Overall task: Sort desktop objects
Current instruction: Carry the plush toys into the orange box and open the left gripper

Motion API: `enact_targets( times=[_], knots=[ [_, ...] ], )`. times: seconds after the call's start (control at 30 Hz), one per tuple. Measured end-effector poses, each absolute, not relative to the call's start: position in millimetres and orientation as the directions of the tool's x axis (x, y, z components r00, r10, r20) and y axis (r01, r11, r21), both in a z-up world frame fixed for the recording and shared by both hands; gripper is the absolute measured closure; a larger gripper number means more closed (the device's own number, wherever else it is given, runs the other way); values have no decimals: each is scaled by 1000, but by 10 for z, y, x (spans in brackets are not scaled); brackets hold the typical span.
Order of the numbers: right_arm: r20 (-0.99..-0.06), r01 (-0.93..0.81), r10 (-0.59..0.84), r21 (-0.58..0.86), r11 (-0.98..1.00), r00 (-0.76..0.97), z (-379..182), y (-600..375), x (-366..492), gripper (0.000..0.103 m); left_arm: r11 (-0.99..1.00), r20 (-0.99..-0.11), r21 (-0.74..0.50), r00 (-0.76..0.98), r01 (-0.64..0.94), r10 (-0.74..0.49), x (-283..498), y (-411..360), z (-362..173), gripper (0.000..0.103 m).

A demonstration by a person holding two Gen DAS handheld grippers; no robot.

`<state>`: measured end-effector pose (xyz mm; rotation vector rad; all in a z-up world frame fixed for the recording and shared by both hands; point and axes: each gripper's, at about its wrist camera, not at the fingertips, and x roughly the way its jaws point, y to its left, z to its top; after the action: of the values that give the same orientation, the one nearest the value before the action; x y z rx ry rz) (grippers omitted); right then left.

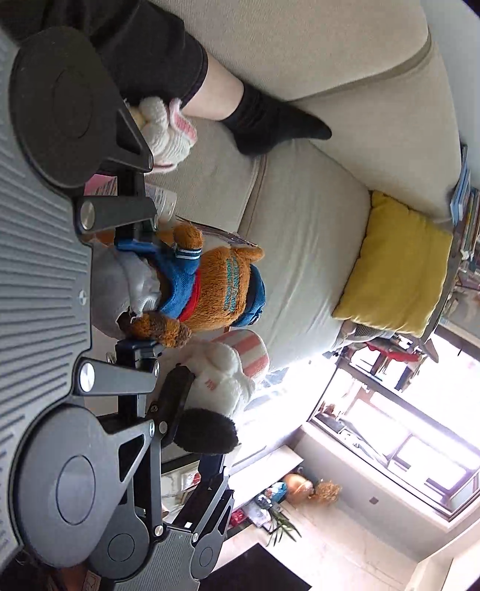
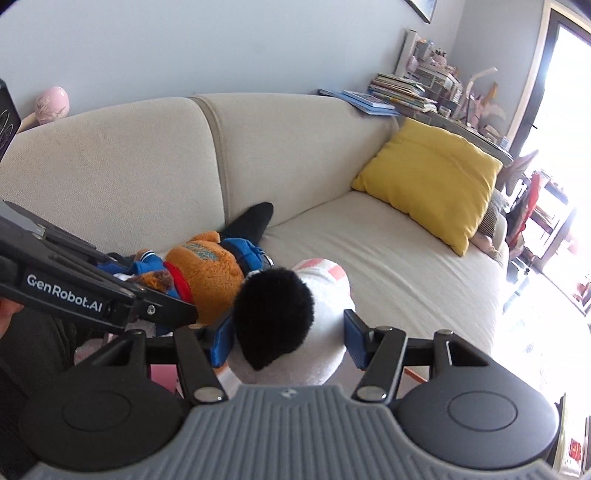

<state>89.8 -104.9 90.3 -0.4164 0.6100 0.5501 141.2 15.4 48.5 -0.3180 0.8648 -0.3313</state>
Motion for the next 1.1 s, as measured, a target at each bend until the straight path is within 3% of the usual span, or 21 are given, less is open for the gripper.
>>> enact_targets(
  times=[0.47, 0.83, 1.1],
  knots=[
    [-747, -473, 229, -128, 872, 624, -67, -1708, 1230, 41, 934, -855, -260, 390, 245, -341, 1596, -772, -116, 56],
    [-753, -470, 222, -129, 873, 620, -400, -1759, 1501, 40, 958, -903, -139, 365, 249, -226, 1820, -923, -288, 56],
    [-773, -541, 198, -213, 814, 602, -516, -1634, 1518, 39, 959, -930, -106, 315, 262, -189, 1913, -1084, -437, 55]
  ],
)
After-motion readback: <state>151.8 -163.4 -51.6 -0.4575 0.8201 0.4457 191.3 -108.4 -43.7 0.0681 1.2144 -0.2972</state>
